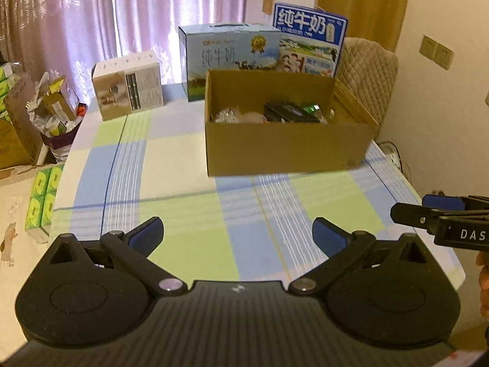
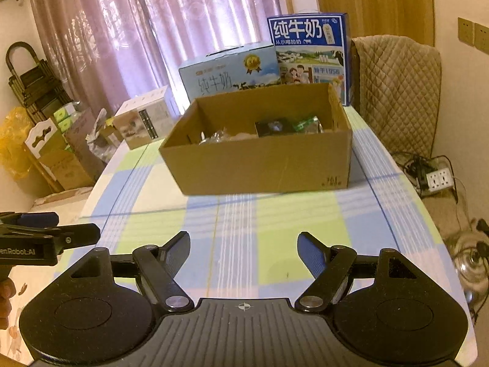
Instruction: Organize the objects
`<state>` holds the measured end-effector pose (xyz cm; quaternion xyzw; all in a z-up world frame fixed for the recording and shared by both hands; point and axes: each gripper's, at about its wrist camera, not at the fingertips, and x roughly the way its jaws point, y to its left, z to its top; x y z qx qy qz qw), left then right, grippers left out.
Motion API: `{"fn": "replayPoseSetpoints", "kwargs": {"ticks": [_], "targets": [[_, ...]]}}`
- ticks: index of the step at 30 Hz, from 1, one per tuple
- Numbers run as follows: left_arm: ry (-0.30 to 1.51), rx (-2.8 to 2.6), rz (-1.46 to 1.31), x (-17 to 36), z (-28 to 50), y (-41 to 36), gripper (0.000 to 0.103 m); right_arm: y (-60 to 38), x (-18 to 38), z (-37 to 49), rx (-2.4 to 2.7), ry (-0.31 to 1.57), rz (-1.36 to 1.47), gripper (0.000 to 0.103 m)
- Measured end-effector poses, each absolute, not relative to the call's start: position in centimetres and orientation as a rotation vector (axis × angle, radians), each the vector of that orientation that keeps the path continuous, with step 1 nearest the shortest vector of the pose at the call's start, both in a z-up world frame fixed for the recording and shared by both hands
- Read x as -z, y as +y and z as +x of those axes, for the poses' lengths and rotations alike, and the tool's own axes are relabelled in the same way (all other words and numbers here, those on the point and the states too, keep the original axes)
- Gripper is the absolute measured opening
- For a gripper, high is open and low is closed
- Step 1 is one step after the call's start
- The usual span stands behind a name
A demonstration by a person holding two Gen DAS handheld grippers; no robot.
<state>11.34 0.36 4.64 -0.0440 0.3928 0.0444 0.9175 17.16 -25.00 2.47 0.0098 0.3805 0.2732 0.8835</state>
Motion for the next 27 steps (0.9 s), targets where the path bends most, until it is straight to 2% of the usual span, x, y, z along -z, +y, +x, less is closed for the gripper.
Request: {"fn": "replayPoseSetpoints", "kwargs": {"ticks": [11,27], "targets": [[0.856,-0.064,-0.084,-3.5,7.2,-0.2,0.102,-25.9,-1.5,11.6,-0.561,0.839,0.036,0.074],[0.895,-0.035,-0.084,-2.4,4.0,-0.3,0.102,-25.2,-0.7,8.4,-0.573,0.872,0.029,0.074]]}}
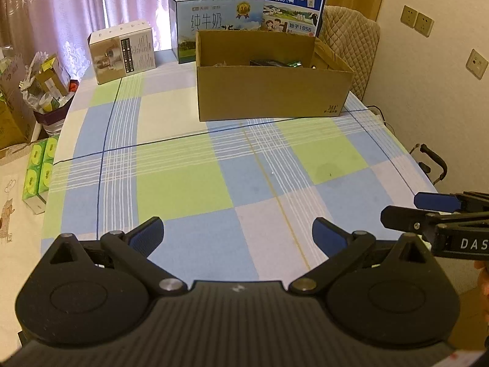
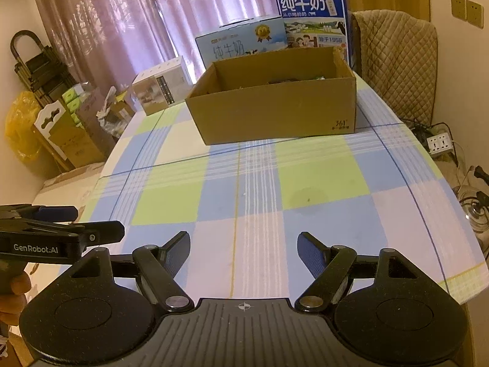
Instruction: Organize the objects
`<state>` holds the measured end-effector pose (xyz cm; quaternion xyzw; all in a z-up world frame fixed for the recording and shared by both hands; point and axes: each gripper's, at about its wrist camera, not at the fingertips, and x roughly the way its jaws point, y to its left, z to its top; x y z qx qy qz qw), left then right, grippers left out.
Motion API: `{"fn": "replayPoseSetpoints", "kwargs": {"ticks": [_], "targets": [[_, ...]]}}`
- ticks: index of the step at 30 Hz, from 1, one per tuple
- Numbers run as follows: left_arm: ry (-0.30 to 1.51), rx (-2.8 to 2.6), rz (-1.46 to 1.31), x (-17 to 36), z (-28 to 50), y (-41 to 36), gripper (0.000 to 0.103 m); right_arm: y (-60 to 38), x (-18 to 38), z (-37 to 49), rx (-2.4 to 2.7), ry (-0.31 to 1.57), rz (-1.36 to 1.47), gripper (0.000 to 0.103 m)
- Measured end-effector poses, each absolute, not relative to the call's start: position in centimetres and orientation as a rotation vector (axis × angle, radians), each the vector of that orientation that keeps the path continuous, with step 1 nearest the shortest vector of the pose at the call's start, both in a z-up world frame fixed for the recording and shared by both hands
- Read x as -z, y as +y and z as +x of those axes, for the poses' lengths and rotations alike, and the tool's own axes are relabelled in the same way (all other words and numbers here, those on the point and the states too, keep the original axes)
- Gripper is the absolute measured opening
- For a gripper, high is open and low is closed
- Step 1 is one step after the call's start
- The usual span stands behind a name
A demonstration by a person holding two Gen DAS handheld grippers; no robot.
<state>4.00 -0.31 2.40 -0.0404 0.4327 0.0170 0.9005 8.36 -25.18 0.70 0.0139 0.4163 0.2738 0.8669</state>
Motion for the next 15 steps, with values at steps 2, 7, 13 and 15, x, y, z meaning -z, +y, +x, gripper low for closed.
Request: {"fn": "replayPoseSetpoints", "kwargs": {"ticks": [2,7,13,15], "targets": [[0.897,-0.036,-0.081,-2.30,3.90,-0.33,0.102,-25.09,-0.62,8.24,-0.572,0.873,0.028,0.074],[0.899,-0.037,-0.087,-2.14,3.69,-0.28,0.102,-24.99,-0.47,8.13,-0.569,0.880,0.026,0.074],[0.899,-0.041,-0.090,-2.11,3.51,-0.33,0.102,-24.99,-0.42,8.04,-0.572,0.883,0.024,0.074],[0.900,-0.042,-0.090,-2.08,3.43,-0.32,0.102,-25.00,-0.41,8.04,-0.571,0.885,0.024,0.074]]}}
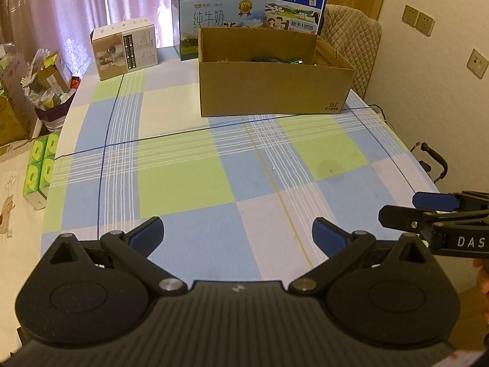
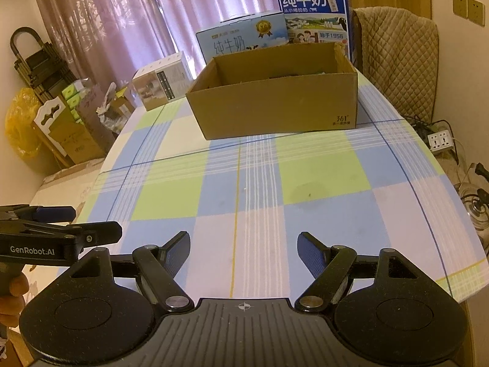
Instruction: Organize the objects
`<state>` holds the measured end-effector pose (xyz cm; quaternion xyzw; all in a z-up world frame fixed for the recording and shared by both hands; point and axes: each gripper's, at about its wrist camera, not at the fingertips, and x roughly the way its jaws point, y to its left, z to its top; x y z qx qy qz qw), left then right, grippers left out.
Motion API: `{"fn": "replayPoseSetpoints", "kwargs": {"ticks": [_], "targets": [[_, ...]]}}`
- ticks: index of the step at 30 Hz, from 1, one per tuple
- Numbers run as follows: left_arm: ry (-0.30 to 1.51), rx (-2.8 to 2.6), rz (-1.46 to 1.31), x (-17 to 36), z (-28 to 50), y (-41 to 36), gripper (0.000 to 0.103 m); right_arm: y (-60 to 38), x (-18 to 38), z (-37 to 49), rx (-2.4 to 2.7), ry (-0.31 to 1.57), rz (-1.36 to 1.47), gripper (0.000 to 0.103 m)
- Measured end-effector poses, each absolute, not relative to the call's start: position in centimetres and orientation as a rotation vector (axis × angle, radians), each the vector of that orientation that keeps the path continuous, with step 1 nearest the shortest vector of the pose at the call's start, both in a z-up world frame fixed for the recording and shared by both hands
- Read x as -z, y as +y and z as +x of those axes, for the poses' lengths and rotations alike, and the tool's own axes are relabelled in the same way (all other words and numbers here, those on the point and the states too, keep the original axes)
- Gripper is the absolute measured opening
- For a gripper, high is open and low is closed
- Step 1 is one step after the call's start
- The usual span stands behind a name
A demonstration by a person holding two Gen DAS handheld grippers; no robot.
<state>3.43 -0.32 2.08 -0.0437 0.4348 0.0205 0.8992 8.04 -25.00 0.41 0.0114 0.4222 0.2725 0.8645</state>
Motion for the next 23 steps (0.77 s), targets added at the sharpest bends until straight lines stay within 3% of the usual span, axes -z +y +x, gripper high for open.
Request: {"fn": "replayPoseSetpoints", "kwargs": {"ticks": [23], "targets": [[0.912,-0.033,-0.080,-1.54,4.19,-1.08,0.102,-25.37,0.11,8.83,-0.562,0.910,0.035,0.074]]}}
